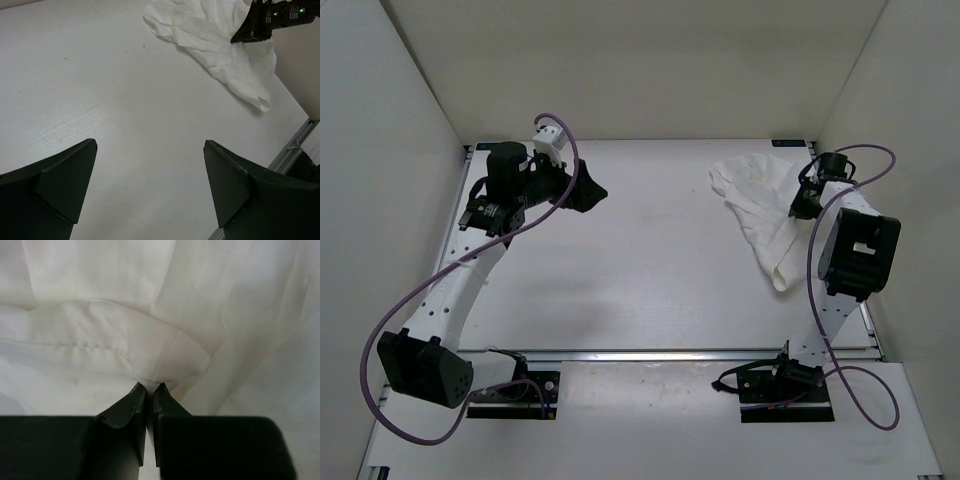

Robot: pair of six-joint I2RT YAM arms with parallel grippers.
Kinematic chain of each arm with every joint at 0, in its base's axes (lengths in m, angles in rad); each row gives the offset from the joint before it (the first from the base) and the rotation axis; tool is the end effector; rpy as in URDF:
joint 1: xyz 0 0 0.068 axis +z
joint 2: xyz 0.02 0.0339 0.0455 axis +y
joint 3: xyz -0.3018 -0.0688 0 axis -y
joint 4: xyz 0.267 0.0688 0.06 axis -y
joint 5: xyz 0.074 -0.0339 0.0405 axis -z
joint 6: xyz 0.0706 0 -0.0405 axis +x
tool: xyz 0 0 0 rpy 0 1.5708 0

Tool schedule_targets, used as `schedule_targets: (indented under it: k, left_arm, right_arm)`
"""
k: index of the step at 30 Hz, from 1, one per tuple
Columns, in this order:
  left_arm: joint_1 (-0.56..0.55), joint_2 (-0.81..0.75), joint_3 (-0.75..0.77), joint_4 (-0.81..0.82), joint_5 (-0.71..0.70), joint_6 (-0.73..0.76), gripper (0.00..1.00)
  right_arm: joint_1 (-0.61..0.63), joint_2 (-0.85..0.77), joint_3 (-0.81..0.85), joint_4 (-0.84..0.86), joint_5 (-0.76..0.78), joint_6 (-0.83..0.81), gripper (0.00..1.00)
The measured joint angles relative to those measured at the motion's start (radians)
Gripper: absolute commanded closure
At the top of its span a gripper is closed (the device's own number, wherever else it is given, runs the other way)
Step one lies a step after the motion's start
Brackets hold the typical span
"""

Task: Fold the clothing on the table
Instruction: Flatten the skirt out

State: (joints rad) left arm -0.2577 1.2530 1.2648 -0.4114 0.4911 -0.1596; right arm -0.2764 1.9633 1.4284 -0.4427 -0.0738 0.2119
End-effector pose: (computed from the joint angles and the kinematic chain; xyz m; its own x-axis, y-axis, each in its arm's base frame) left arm 0.2985 -0.1131 0.4103 -0.4739 -0.0200 -0.8803 0.5769 0.7483 -0.3275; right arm 0.4598 -0.1250 0.1881 -0.7309 0.4254 -0.5336 0.3951 0.9014 0.1773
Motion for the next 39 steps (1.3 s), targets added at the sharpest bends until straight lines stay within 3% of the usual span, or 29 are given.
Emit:
schedule_targets:
  k: [5, 8, 15, 16, 18, 19, 21, 25, 31, 33, 39]
  left_arm:
    - [0.001, 0.036, 0.008, -0.023, 0.003, 0.006, 0.02]
    - [0.005, 0.049, -0.005, -0.016, 0.005, 0.005, 0.03]
    - [-0.008, 0.020, -0.104, -0.001, -0.025, 0.039, 0.01]
    - [-0.017, 0.016, -0.115, -0.001, -0.038, 0.046, 0.02]
    - [-0.027, -0.001, -0.146, 0.002, -0.055, 0.057, 0.01]
    - [-0.028, -0.014, -0.166, 0.001, -0.061, 0.059, 0.01]
    - [-0.021, -0.042, -0.199, 0.001, -0.072, 0.060, 0.01]
    - [-0.009, -0.079, -0.228, -0.001, -0.103, 0.066, 0.01]
    - [-0.007, -0.091, -0.286, 0.012, -0.198, 0.045, 0.03]
    - [-0.006, -0.090, -0.319, 0.008, -0.263, 0.018, 0.11]
    - [0.049, -0.077, -0.342, -0.048, -0.493, -0.107, 0.11]
  right_arm:
    - [0.022, -0.008, 0.009, 0.016, -0.085, 0.026, 1.00]
    - [0.100, -0.038, 0.028, 0.022, -0.148, 0.049, 1.00]
    - [0.554, -0.069, 0.208, 0.108, -0.239, 0.115, 1.00]
    - [0.617, -0.071, 0.212, 0.132, -0.255, 0.127, 0.94]
    - [0.723, -0.074, 0.208, 0.160, -0.307, 0.148, 0.66]
    - [0.768, -0.075, 0.195, 0.174, -0.332, 0.151, 0.40]
    - [0.820, -0.076, 0.164, 0.168, -0.362, 0.153, 0.03]
    - [0.800, -0.106, 0.063, 0.119, -0.356, 0.127, 0.01]
    - [0.556, -0.274, -0.120, 0.085, -0.333, 0.125, 0.01]
    - [0.500, -0.317, -0.136, 0.085, -0.307, 0.119, 0.02]
    - [0.571, -0.281, -0.122, 0.077, -0.335, 0.097, 0.04]
